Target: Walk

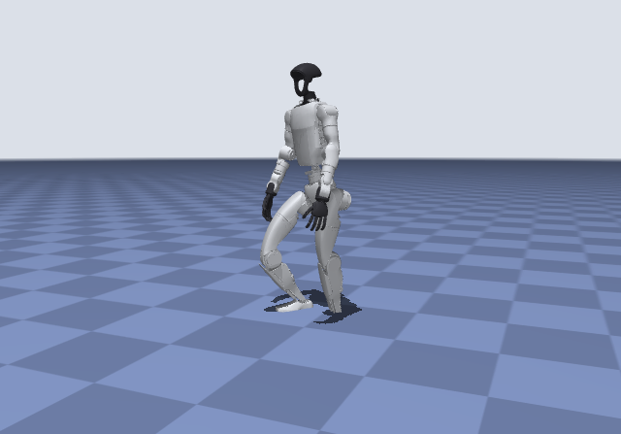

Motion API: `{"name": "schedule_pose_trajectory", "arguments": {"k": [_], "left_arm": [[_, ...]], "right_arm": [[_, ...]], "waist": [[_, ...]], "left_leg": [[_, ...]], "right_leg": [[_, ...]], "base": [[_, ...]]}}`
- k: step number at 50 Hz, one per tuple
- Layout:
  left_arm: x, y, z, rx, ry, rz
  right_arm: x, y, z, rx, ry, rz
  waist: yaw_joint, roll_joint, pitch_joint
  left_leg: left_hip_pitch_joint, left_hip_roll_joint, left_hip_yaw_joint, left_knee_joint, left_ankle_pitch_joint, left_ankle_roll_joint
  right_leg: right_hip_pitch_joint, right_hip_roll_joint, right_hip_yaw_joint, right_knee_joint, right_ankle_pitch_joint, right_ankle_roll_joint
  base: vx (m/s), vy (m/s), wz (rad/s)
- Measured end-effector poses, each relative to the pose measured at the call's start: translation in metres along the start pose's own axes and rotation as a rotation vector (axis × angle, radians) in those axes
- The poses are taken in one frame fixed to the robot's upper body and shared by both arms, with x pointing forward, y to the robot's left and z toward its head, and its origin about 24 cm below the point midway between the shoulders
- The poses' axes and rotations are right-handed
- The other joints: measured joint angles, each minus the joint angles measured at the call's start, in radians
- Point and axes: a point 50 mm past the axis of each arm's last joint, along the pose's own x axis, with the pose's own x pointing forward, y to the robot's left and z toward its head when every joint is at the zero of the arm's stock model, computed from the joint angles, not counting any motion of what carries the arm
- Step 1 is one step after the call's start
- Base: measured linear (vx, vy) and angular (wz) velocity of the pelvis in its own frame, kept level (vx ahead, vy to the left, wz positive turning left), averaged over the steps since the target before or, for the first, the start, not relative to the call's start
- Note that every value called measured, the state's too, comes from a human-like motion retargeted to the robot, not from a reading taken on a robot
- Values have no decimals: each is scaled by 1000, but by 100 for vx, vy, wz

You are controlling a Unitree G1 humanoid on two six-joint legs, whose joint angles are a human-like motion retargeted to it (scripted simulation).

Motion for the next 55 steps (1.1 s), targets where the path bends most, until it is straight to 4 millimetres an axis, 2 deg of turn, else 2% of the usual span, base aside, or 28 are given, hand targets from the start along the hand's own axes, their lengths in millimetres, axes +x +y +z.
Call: {"name": "schedule_pose_trajectory", "arguments": {"k": [2,5,10,15,17,21,32,40,45,50,55], "left_arm": [[1,-1,6,7,-17,-7],[0,-6,4,23,-20,-23],[0,-10,5,42,-36,-39],[0,-13,5,49,-45,-52],[0,-13,8,46,-53,-58],[-1,-19,0,43,-39,-73],[-1,-24,-7,33,-10,-90],[-2,-28,-12,38,2,-95],[-2,-25,-9,47,-11,-85],[-2,-26,-11,52,-12,-81],[-2,-22,-5,56,-37,-67]], "right_arm": [[0,-4,0,-1,10,-7],[-1,0,-9,4,39,-1],[-1,3,-17,8,75,9],[-2,5,-23,8,103,22],[-2,0,-22,6,105,19],[-3,4,-27,13,119,23],[-1,-3,-19,37,95,-18],[-1,-5,-16,55,81,-44],[0,-5,-15,71,75,-53],[0,1,-19,84,85,-47],[0,0,-17,95,79,-53]], "waist": [[13,47,-11],[9,35,-10],[21,50,-24],[43,67,-41],[64,102,-47],[74,82,-46],[87,96,-38],[90,100,-34],[80,112,-46],[81,108,-39],[74,111,-46]], "left_leg": [[32,53,-23,-79,15,-8],[39,29,-37,-48,-4,-2],[41,40,-60,-14,-40,-3],[43,59,-80,24,-79,-3],[91,114,-100,-60,-59,-13],[100,85,-117,0,-84,-3],[171,131,-165,8,-83,-24],[164,148,-164,59,-94,-29],[159,180,-174,21,-80,-38],[141,174,-165,64,-94,-31],[128,187,-169,37,-87,-30]], "right_leg": [[-21,68,-25,-94,30,1],[-54,79,2,-153,45,32],[-85,137,16,-268,74,63],[-86,182,11,-329,108,69],[-47,227,-17,-402,142,58],[-44,221,6,-345,136,57],[40,240,-37,-343,75,6],[54,243,-62,-328,50,-7],[57,252,-87,-367,50,-15],[49,244,-91,-346,44,-12],[40,242,-104,-369,50,-13]], "base": [[24,-4,4],[17,-3,32],[17,-5,21],[16,-6,9],[19,-7,-9],[12,-3,19],[13,-4,15],[7,-4,13],[2,-2,7],[0,0,0],[0,0,0]]}}
